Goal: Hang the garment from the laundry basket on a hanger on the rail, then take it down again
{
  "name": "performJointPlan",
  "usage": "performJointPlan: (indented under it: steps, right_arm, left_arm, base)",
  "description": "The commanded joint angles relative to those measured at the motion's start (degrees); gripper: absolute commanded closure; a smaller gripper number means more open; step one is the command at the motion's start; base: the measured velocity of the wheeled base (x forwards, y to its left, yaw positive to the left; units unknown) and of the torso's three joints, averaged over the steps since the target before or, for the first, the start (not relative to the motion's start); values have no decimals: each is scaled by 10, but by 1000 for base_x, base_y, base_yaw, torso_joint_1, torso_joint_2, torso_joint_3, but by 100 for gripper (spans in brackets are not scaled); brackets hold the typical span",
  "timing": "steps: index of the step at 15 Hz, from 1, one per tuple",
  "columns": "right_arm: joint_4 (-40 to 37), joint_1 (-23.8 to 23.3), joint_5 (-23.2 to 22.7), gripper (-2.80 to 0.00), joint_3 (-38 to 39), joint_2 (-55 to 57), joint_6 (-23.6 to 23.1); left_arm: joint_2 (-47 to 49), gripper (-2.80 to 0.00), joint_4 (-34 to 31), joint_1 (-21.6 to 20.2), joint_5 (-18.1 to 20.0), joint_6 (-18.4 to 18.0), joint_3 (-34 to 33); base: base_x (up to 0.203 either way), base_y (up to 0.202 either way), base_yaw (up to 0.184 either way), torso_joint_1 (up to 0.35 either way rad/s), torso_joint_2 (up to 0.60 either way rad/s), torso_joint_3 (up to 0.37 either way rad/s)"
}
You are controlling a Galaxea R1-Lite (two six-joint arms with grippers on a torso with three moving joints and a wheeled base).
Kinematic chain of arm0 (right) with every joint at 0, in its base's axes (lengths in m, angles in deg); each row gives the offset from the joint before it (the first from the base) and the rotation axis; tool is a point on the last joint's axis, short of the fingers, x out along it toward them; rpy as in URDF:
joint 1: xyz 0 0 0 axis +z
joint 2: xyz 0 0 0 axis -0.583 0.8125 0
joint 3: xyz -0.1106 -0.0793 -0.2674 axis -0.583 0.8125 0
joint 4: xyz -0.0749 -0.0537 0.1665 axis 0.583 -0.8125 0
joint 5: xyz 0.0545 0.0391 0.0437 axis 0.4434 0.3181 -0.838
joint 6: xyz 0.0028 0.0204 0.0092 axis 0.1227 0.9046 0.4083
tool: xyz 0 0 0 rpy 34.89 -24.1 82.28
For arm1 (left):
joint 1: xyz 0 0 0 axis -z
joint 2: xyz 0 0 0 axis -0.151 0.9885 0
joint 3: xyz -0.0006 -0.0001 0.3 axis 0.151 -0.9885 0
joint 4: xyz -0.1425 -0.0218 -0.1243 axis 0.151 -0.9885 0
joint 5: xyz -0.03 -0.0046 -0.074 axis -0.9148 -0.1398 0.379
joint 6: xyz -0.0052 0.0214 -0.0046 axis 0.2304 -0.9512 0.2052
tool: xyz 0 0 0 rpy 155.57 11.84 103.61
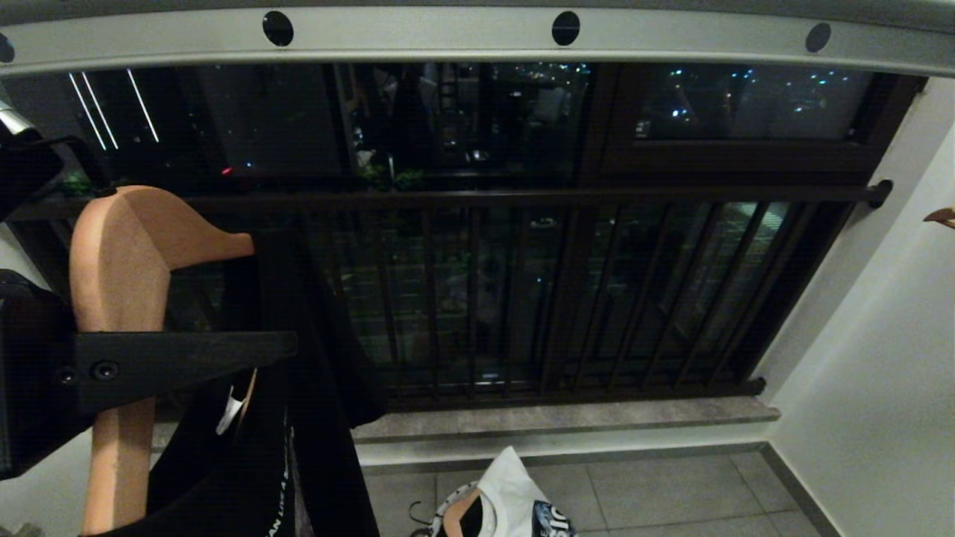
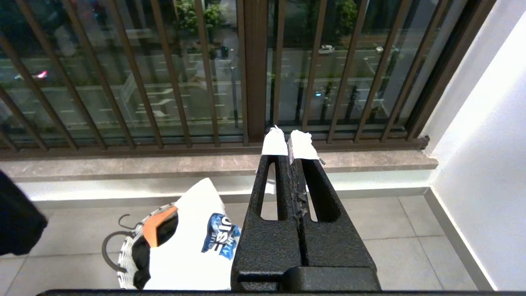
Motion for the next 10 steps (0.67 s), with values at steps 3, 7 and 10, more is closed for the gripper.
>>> performJointPlan:
  steps: [3,7,10]
  right_arm:
    - [0,0,0,0,0,1,0]
    - [0,0,0,0,0,1,0]
    - [0,0,1,0,0,1,3]
  left_arm:
    - [-26,0,-1,-1,0,2,-14]
    - [-35,0,-1,-3,0,2,-18]
    - [-35,0,-1,-3,0,2,-18]
  base:
    - [0,0,0,0,0,0]
    - [0,0,0,0,0,0]
    - [0,0,0,0,0,0]
